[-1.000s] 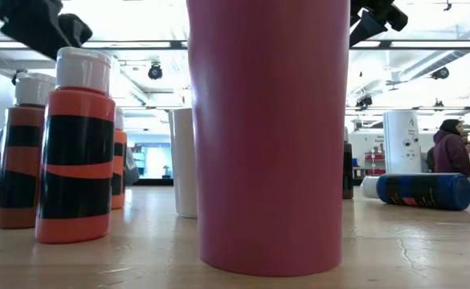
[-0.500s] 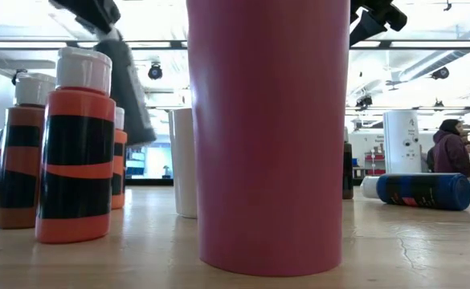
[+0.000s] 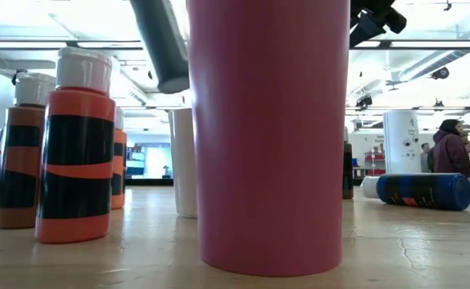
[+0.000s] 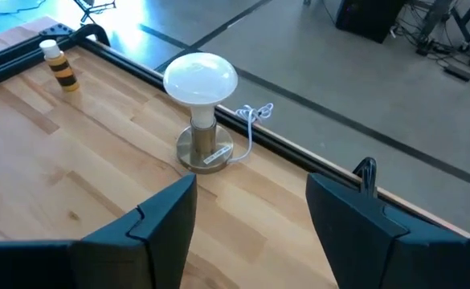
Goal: Pick & Place Paint Supplies
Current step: Put the black paint bottle into the white bin
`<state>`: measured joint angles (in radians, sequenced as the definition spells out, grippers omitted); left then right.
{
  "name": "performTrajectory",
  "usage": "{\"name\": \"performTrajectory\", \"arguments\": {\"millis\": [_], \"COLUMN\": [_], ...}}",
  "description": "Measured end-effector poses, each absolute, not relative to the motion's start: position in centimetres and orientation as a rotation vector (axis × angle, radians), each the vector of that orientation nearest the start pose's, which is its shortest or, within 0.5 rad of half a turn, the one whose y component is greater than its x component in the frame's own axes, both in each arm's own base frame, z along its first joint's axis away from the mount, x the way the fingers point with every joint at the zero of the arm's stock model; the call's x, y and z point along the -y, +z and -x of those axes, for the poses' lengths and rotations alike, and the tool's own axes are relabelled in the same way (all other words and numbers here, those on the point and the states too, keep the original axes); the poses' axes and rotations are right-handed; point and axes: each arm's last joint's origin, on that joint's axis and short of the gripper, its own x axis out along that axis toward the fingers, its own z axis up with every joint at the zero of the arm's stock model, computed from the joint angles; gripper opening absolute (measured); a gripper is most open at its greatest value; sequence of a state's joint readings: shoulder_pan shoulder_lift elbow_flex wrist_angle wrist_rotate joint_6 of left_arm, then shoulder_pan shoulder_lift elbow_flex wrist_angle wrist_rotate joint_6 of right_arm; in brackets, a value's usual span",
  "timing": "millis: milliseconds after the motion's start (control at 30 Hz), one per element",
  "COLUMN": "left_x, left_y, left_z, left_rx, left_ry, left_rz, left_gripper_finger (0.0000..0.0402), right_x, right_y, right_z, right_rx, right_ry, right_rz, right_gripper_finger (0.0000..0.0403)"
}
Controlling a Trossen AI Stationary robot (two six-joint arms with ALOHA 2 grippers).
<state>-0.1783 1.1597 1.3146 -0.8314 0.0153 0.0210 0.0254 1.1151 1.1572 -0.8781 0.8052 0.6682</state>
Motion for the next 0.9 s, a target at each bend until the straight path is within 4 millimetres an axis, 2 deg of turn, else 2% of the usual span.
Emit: {"name": "performTrajectory", "arguments": {"millis": [200, 400, 600, 900], "left_x": [4.8, 5.0, 4.2, 3.9], "left_y": [38.5, 37.8, 35.5, 32.7], "left_z": [-25.4, -28.8, -31.4, -33.4], "left_rx": [-0.706, -0.751, -0.853, -0.945], "left_ry": [-0.277, -0.297, -0.289, -0.298], "left_rz": [-0.145, -0.224, -0.246, -0.262], "left_gripper_finger": [0.0121, 0.0121, 0.0121, 0.0121], "right_x": [1.5, 1.5, 1.5, 1.5], "right_y": [34.6, 34.5, 34.5, 34.5], "right_z": [-20.6, -20.6, -20.6, -20.6], "right_rx": [-0.509, -0.524, -0.53, -0.537], "right_ry": [-0.936, -0.903, -0.901, -0.899], "right_rz": [-0.25, -0.268, -0.264, -0.255], "right_gripper_finger": [0.0245, 0.0265, 0.0278, 0.0288]}}
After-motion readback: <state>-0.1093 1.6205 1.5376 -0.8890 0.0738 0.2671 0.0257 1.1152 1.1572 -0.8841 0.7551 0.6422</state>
